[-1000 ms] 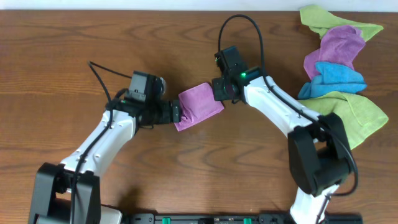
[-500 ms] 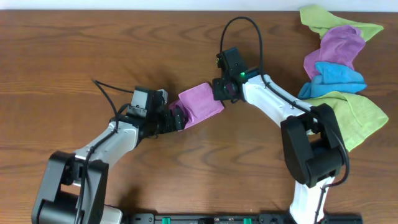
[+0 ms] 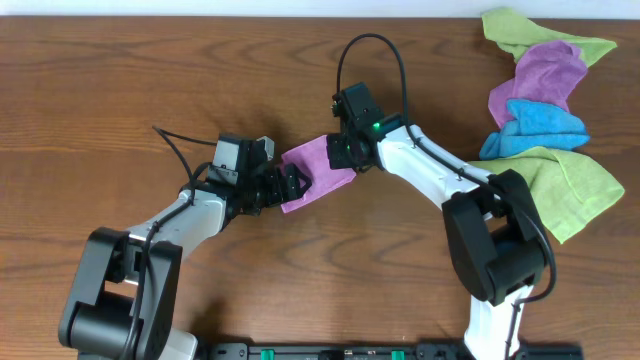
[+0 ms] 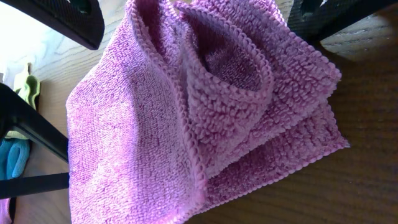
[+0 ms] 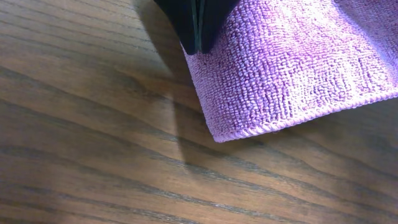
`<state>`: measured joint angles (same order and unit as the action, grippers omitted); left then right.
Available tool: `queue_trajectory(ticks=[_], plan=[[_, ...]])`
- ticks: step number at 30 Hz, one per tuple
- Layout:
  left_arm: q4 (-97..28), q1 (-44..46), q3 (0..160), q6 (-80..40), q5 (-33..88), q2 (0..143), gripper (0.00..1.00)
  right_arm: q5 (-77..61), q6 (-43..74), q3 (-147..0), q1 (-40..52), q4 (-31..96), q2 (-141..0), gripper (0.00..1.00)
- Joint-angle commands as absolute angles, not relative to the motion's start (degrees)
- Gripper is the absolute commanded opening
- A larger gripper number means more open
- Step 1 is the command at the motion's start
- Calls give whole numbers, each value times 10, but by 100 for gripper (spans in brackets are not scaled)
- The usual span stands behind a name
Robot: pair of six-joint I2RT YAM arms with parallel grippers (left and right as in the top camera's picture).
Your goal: Fold the cloth
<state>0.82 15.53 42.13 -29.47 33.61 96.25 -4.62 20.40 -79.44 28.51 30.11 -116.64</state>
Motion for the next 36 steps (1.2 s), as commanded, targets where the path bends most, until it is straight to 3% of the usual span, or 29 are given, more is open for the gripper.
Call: queue_trajectory(ticks=[1, 6, 12, 18, 26, 36], plan=[[-5, 166, 405, -305, 326, 993, 95, -58, 212, -802, 291, 300, -1174, 1], [-23, 174, 406, -294, 324, 993, 95, -67, 212, -802, 293, 299, -1174, 1], [-70, 121, 397, -245, 342, 983, 95, -67, 212, -802, 288, 302, -1174, 1], [16, 78, 325, -244, 407, 983, 95, -66, 212, -802, 288, 309, -1174, 1], [150, 101, 270, -305, 407, 1008, 95, -81, 212, -802, 292, 310, -1174, 1], [200, 122, 270, -349, 410, 1072, 98, -88, 211, -802, 301, 310, -1174, 1]])
